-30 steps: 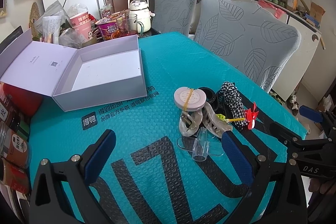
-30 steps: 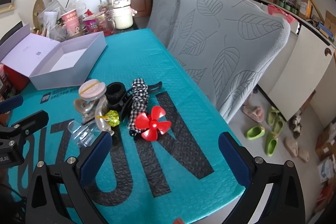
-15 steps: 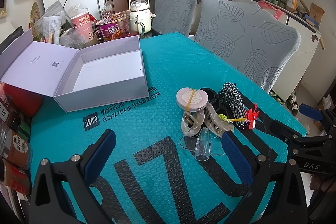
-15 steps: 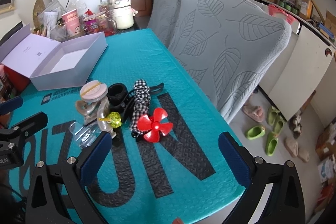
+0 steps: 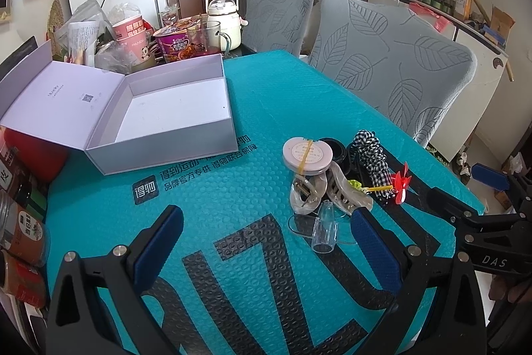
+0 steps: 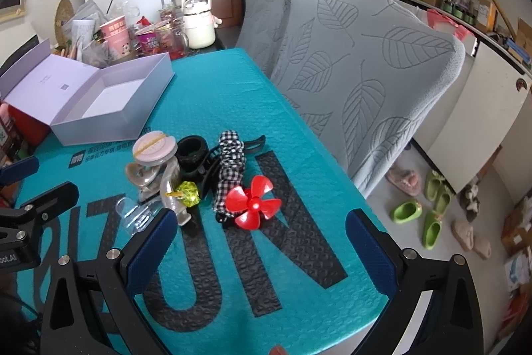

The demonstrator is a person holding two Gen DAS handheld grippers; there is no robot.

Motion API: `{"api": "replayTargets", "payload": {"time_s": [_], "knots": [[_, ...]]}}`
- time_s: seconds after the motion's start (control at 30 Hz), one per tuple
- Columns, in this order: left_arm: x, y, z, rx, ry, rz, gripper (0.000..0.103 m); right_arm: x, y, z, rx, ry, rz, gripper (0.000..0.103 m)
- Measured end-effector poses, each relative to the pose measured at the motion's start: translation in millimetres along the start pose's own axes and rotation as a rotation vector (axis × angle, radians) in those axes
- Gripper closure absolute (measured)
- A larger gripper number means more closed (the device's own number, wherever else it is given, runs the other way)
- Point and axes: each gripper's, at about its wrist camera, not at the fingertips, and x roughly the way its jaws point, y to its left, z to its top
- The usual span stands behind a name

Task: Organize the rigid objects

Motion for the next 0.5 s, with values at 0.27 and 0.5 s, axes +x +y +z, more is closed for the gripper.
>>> {"api": "replayTargets", "payload": {"time_s": [0.27,0.5], "knots": [[-1.7,3.2,-0.9,-0.01,-0.004,0.001,0.0,0.1,2.6,-0.7,-0.005,-0.003,-0.001,0.0],[-3.8,4.7,-2.5,-0.015,-0.007,-0.004,0.0,-1.9,5.1,-1.5,-0.009,-0.005,-0.002,0.0]]}}
